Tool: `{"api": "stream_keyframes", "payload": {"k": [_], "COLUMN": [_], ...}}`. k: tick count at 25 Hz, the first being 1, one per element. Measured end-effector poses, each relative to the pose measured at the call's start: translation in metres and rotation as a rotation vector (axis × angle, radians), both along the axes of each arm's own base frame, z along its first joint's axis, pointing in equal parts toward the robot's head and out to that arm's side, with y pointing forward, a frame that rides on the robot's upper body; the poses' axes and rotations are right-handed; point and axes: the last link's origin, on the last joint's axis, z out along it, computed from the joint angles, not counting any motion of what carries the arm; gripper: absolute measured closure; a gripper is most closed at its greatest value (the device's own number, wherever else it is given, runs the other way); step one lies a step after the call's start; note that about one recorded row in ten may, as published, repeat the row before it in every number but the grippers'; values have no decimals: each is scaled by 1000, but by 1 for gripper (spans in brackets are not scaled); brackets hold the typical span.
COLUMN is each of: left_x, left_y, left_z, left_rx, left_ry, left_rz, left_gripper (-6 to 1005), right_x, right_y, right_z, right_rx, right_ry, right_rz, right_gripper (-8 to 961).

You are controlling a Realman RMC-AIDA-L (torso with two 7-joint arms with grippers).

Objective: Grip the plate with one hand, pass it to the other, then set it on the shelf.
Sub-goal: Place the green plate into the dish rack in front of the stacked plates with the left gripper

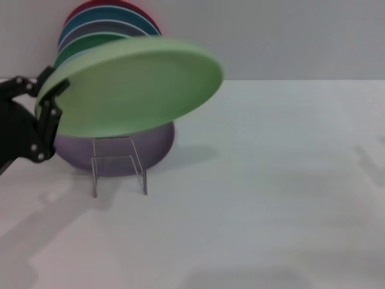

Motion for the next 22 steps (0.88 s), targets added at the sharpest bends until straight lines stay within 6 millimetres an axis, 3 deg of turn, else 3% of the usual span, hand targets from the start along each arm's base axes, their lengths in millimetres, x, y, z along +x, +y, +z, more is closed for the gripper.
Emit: {"api": "stream_keyframes", "payload": {"k": [6,22], "left_x": [-11,-16], "left_y": [2,14], "left_z": [-2,-8], "left_rx": [41,35], "left_ry": [116,198], "left_rz": [25,67], "left_gripper": [918,915], "right_x": [-7,-14], "right_y": [-3,-3], "right_z": [-4,-10], "right_rx": [-9,-22], "right_ry": [-22,-47], "right_rz": [52,94], "right_gripper": [229,228]}}
